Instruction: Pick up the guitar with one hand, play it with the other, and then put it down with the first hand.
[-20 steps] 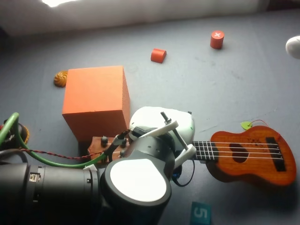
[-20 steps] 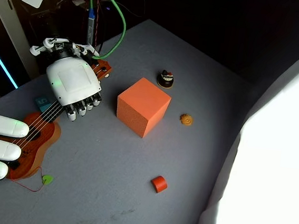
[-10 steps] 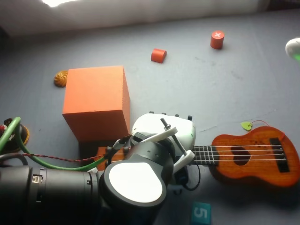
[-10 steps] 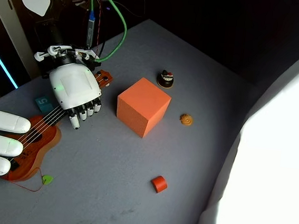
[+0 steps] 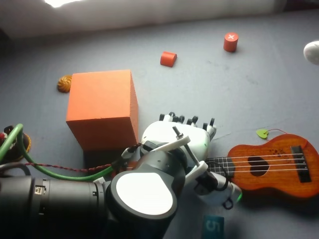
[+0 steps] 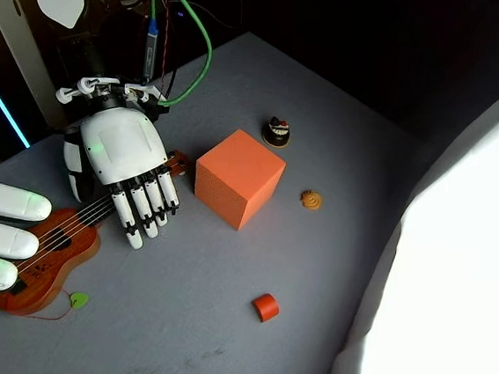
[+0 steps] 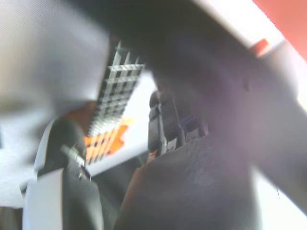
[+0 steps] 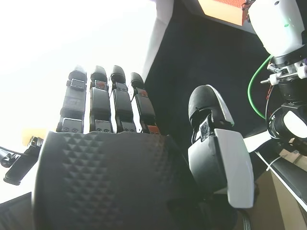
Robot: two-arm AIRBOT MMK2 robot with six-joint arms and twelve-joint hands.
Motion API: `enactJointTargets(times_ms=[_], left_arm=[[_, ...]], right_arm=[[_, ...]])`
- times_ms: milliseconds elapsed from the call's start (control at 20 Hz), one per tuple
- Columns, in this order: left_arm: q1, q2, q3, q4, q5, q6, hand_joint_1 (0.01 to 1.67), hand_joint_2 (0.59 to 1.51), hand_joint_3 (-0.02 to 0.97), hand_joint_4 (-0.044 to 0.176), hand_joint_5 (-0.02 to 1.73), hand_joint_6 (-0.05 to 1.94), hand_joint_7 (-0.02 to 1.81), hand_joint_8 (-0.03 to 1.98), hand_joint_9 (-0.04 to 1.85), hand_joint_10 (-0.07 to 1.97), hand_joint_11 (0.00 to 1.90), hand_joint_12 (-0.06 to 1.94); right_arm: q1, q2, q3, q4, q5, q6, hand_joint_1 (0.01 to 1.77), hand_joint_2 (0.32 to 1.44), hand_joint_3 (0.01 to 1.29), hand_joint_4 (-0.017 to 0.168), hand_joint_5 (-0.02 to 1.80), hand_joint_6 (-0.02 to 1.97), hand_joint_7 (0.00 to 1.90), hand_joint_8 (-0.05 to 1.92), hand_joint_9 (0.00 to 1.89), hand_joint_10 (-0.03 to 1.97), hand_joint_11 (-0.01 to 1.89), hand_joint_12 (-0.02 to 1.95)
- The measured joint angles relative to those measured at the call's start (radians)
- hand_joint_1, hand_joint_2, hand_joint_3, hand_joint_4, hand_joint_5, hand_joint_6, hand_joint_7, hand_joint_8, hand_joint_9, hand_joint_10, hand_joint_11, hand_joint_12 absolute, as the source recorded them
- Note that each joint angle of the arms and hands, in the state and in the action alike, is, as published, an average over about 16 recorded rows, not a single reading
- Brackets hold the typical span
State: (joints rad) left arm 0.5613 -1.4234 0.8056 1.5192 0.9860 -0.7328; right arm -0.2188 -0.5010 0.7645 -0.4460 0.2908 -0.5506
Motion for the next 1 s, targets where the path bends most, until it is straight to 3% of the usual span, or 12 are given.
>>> enactJointTargets(times_ms=[250, 450, 600, 750, 1000], left_arm=[[-0.025, 0.03, -0.001, -0.005, -0.031, 0.049, 0.23, 0.946, 0.005, 0.098, 0.06, 0.0, 0.1, 0.0, 0.11, 0.03, 0.04, 0.55], [-0.07, 0.074, -0.006, -0.032, -0.076, 0.124, 0.13, 0.956, 0.006, 0.078, 0.13, 0.01, 0.18, 0.01, 0.15, 0.03, 0.03, 0.56], [-0.122, 0.114, -0.012, -0.083, -0.11, 0.204, 0.09, 0.994, 0.006, 0.058, 0.27, 0.02, 0.36, 0.02, 0.3, 0.09, 0.08, 0.68], [-0.185, 0.156, -0.018, -0.16, -0.143, 0.303, 0.08, 1.041, 0.006, 0.036, 0.43, 0.05, 0.54, 0.07, 0.46, 0.24, 0.16, 0.91], [-0.308, 0.23, -0.038, -0.332, -0.179, 0.478, 0.06, 1.131, 0.006, 0.003, 0.7, 0.44, 0.86, 0.55, 0.76, 0.81, 0.41, 1.41]], right_arm=[[0.0, 0.0, -0.001, 0.0, 0.0, -0.001, 0.15, 1.33, 0.02, 0.003, 0.1, 0.04, 0.12, 0.01, 0.07, 0.0, 0.02, 0.0], [0.0, 0.0, -0.003, -0.001, 0.0, -0.002, 0.15, 1.33, 0.02, 0.002, 0.12, 0.04, 0.15, 0.01, 0.1, 0.02, 0.02, 0.07], [0.0, 0.0, -0.005, -0.002, 0.0, -0.002, 0.15, 1.33, 0.02, 0.002, 0.14, 0.04, 0.18, 0.01, 0.13, 0.05, 0.02, 0.14], [0.0, 0.001, -0.006, -0.003, 0.0, -0.003, 0.15, 1.32, 0.02, 0.002, 0.17, 0.2, 0.25, 0.16, 0.18, 0.27, 0.03, 0.44], [0.0, 0.001, -0.008, -0.005, 0.0, -0.003, 0.14, 1.31, 0.02, 0.002, 0.37, 0.65, 0.51, 0.63, 0.41, 0.84, 0.23, 1.05]])
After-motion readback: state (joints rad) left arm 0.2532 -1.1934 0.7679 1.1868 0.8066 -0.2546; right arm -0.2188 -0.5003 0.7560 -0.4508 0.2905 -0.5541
